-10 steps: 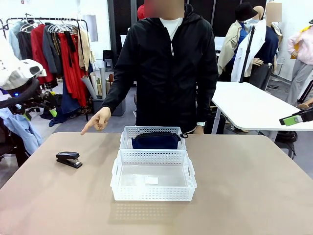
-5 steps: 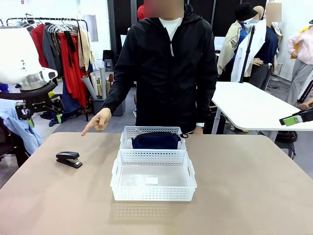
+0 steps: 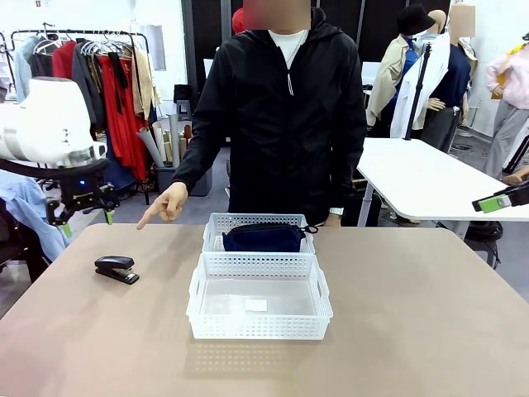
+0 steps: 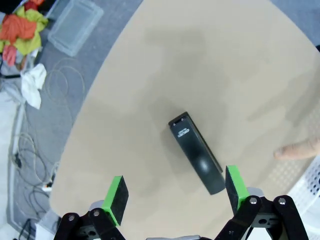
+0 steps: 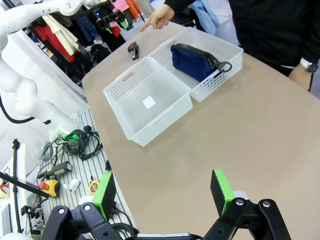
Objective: Distribute items into two baskets.
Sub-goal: Pick up the Stapler that the person points to.
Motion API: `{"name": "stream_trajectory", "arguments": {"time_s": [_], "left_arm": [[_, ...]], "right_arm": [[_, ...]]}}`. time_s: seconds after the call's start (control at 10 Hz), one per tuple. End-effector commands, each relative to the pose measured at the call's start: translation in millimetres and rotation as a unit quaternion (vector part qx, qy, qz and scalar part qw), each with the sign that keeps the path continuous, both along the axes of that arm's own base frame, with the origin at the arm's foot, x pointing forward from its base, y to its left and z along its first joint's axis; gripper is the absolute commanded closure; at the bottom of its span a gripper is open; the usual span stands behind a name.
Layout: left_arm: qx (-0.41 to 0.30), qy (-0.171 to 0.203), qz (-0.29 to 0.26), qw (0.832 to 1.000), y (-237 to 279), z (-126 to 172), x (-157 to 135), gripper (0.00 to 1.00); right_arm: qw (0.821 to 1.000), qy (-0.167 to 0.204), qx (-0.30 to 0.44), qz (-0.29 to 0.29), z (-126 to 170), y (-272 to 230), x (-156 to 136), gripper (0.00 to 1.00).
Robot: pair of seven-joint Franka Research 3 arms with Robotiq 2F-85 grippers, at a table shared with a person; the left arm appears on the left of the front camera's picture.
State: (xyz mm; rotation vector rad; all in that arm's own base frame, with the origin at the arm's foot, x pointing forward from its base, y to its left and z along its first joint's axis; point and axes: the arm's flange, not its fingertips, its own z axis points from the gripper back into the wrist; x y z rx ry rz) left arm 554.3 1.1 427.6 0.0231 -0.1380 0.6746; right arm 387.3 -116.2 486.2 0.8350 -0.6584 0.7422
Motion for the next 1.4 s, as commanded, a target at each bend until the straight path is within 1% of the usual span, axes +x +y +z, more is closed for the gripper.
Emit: {"name": "stream_trajectory", "arguments": {"time_s": [0.0,0.3,0.6,0.9,1.1,1.3], "left_arm": [[-0.016,0.014,0.036,0.999,-6.0,-5.1,14.0,0.00],[-0.051,0.021,0.063,0.996,-7.7,-27.3,11.3,0.00],[-0.073,0.034,0.087,0.993,-6.2,-47.5,-2.2,0.00],[-0.093,0.043,0.092,0.991,-4.9,-69.3,-10.6,0.00],[-0.101,0.042,0.096,0.989,-4.9,-79.7,-10.8,0.00],[-0.093,0.040,0.099,0.990,-6.9,-90.3,-7.6,0.00]], "right_arm": [[1.000,0.000,0.004,-0.003,1.4,1.0,0.5,0.00],[1.000,0.000,0.004,-0.003,1.4,1.0,0.5,0.00],[1.000,0.000,0.004,-0.003,1.4,1.0,0.5,0.00],[1.000,0.000,0.004,-0.003,1.4,1.0,0.5,0.00],[1.000,0.000,0.004,-0.003,1.4,1.0,0.5,0.00],[1.000,0.000,0.004,-0.003,1.4,1.0,0.5,0.00]]}}
